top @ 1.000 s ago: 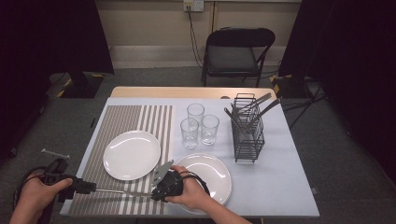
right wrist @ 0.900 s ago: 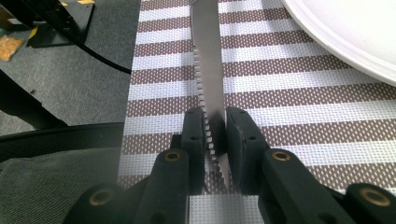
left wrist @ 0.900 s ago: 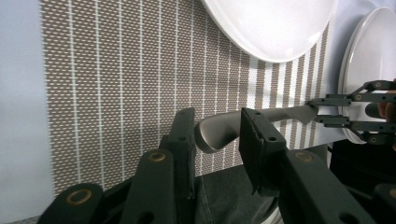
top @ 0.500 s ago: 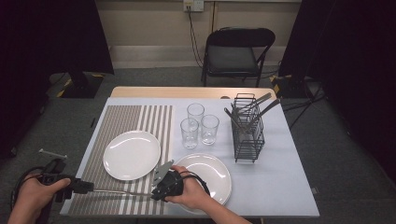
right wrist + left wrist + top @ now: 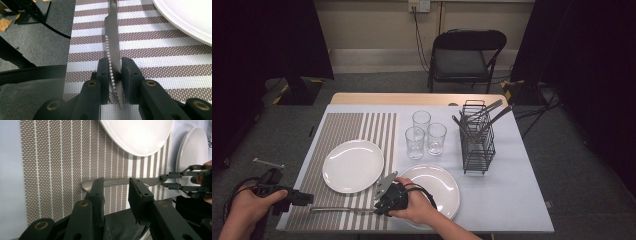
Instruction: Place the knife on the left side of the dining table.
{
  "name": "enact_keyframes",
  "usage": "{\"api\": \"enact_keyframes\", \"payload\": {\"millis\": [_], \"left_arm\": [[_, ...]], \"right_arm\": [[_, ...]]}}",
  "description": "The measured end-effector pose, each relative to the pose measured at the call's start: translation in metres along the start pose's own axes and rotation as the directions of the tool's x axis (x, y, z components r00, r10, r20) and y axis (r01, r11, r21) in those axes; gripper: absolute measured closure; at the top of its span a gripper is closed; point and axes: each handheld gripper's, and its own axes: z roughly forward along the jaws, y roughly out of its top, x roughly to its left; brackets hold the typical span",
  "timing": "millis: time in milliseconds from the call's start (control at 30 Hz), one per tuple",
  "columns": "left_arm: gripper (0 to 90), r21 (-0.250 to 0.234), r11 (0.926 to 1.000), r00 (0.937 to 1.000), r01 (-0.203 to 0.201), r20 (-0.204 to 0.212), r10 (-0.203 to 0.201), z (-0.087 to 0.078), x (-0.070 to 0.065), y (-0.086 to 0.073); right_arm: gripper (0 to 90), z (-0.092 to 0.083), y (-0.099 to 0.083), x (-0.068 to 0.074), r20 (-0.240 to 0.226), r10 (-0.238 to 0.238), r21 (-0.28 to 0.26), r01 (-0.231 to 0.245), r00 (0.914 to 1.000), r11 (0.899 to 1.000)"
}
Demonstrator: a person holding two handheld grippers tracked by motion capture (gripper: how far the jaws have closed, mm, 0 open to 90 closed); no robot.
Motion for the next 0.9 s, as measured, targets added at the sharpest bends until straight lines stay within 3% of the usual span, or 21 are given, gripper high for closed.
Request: {"api": "enact_keyframes", "payload": {"millis": [233, 333, 367, 433, 467, 567, 633, 667, 767, 900], "left_arm": [[65.4, -0.006, 0.9999, 0.9999, 0.013, 0.010, -0.013, 0.001, -0.004, 0.001], [65.0, -0.008, 1.0000, 1.0000, 0.000, -0.004, 0.000, 0.000, -0.005, 0.001], [65.1, -0.008, 0.9998, 0.9998, 0.017, 0.009, -0.017, 0.001, -0.007, 0.001], [65.1, 0.008, 0.9999, 0.9999, -0.013, 0.005, 0.013, 0.001, -0.007, 0.001], [64.9, -0.009, 0.9999, 1.0000, -0.007, 0.000, 0.007, 0.002, -0.008, 0.001], [64.6, 0.005, 1.0000, 0.9998, 0.001, 0.018, -0.001, 0.003, -0.010, 0.002], [64.3, 0.014, 0.9998, 0.9999, -0.016, 0.006, 0.016, 0.003, -0.009, 0.003], [64.3, 0.013, 0.9999, 0.9998, 0.003, 0.018, -0.003, 0.004, -0.010, 0.003], [64.2, 0.008, 1.0000, 0.9999, 0.005, 0.015, -0.005, 0.005, -0.012, 0.004], [64.1, 0.014, 0.9998, 0.9999, -0.010, 0.007, 0.010, 0.005, -0.014, 0.005]], "right_arm": [[76.8, 0.000, 0.001, 0.001, -0.001, -0.003, 0.004, 0.003, 1.0000, 1.000], [76.6, 0.000, 0.001, 0.001, -0.003, -0.007, 0.006, 0.007, 1.0000, 1.000], [76.1, 0.000, 0.001, 0.000, -0.005, -0.007, 0.007, 0.007, 1.0000, 1.000], [75.3, 0.000, 0.001, 0.000, -0.009, -0.003, 0.007, 0.003, 1.0000, 1.000], [75.3, 0.000, 0.001, 0.000, -0.009, -0.004, 0.009, 0.004, 1.0000, 1.000], [75.1, 0.000, 0.001, 0.000, -0.013, 0.002, 0.006, -0.002, 0.9999, 1.000], [74.5, 0.000, 0.001, -0.001, -0.016, 0.005, 0.003, -0.005, 0.9999, 1.000], [73.9, 0.000, 0.001, -0.001, -0.017, 0.008, 0.005, -0.008, 0.9998, 1.000], [72.6, 0.000, 0.003, 0.000, -0.018, 0.003, 0.019, -0.003, 0.9998, 1.000], [72.7, 0.000, 0.004, 0.000, -0.020, 0.005, 0.022, -0.005, 0.9998, 1.000]]}}
